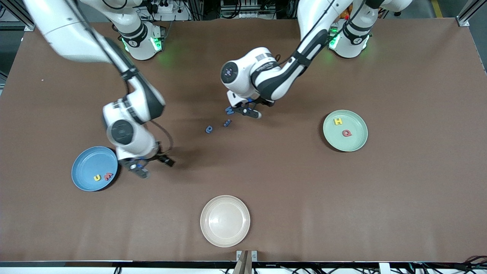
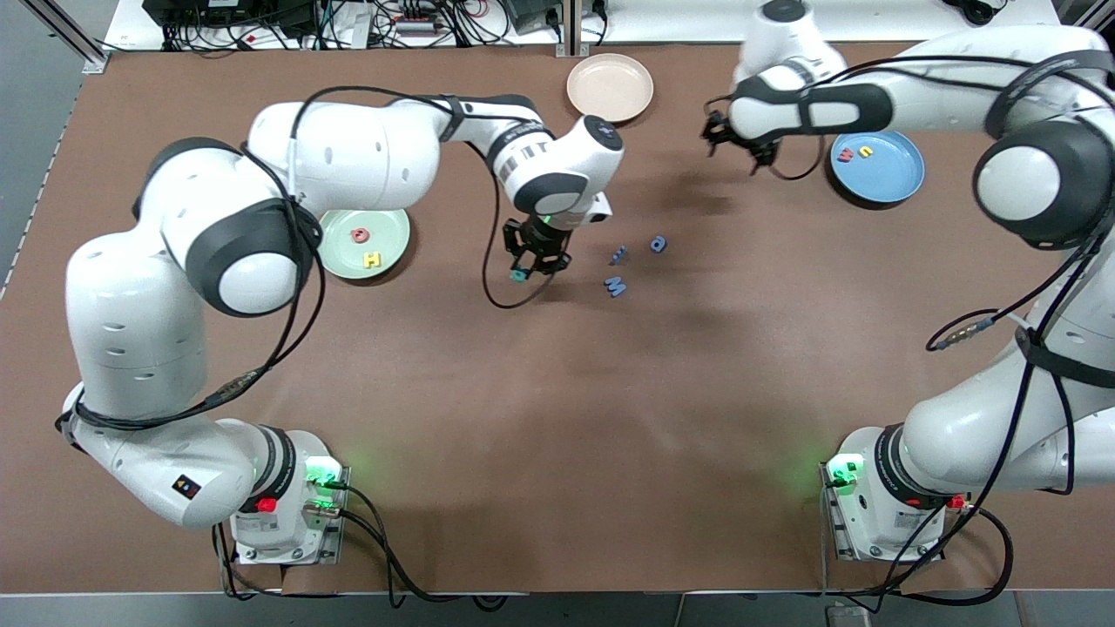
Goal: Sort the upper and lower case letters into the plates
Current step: 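Grasp the teal b with the left gripper while the right gripper returns, then place the b on the green plate while the right gripper hovers over letters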
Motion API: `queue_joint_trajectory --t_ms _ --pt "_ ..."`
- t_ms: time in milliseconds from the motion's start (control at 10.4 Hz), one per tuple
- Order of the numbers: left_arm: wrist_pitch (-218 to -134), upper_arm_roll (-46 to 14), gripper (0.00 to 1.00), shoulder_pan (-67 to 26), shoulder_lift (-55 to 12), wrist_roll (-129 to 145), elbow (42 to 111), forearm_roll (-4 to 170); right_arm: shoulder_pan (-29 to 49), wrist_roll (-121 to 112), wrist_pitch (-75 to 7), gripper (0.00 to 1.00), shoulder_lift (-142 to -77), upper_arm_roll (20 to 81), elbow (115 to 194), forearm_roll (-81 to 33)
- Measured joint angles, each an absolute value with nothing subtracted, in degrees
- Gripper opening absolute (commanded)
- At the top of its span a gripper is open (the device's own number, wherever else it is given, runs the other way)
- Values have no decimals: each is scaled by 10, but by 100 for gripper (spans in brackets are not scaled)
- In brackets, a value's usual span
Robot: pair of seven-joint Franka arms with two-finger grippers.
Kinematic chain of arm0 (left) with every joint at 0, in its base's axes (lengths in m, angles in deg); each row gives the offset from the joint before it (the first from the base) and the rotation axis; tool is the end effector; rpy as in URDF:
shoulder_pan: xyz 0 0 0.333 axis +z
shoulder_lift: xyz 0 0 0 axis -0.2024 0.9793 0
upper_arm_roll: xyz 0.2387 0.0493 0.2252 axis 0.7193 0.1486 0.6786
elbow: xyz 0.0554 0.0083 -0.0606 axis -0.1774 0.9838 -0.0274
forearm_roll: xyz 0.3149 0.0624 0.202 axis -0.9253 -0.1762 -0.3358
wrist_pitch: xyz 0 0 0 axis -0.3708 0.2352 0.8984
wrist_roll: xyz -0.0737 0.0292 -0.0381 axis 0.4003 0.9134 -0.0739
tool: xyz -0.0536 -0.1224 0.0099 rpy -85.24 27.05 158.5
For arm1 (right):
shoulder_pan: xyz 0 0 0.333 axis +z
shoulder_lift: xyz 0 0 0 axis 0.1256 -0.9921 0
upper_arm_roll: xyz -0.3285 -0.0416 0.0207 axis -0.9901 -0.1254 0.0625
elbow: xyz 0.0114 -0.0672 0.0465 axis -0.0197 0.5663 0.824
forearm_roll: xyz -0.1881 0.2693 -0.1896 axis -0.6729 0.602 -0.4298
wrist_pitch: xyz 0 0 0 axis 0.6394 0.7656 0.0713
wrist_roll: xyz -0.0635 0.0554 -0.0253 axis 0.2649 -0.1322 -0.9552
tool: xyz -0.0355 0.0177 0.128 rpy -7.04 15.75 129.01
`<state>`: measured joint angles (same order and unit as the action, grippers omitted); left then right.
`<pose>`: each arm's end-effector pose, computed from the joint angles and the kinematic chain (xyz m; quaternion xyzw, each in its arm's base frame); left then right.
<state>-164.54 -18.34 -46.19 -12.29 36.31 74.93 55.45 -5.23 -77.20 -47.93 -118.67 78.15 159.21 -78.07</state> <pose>0.3871 -0.4672 0.2234 -0.9458 0.2383 0.1257 0.1813 0.5955 0.2373 0.2415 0.9536 -0.2996 -0.0164 0.0259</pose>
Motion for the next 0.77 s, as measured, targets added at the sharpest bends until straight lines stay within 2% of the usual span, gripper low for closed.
queue_joint_trajectory --t_ms 288,767 --pt "-1677 -183 5 -386 -171 243 813 535 64 -877 -491 100 -1192 768 1592 -755" --pt "-1863 -182 4 -236 -223 106 971 486 212 -967 -509 100 -1222 741 1592 -754"
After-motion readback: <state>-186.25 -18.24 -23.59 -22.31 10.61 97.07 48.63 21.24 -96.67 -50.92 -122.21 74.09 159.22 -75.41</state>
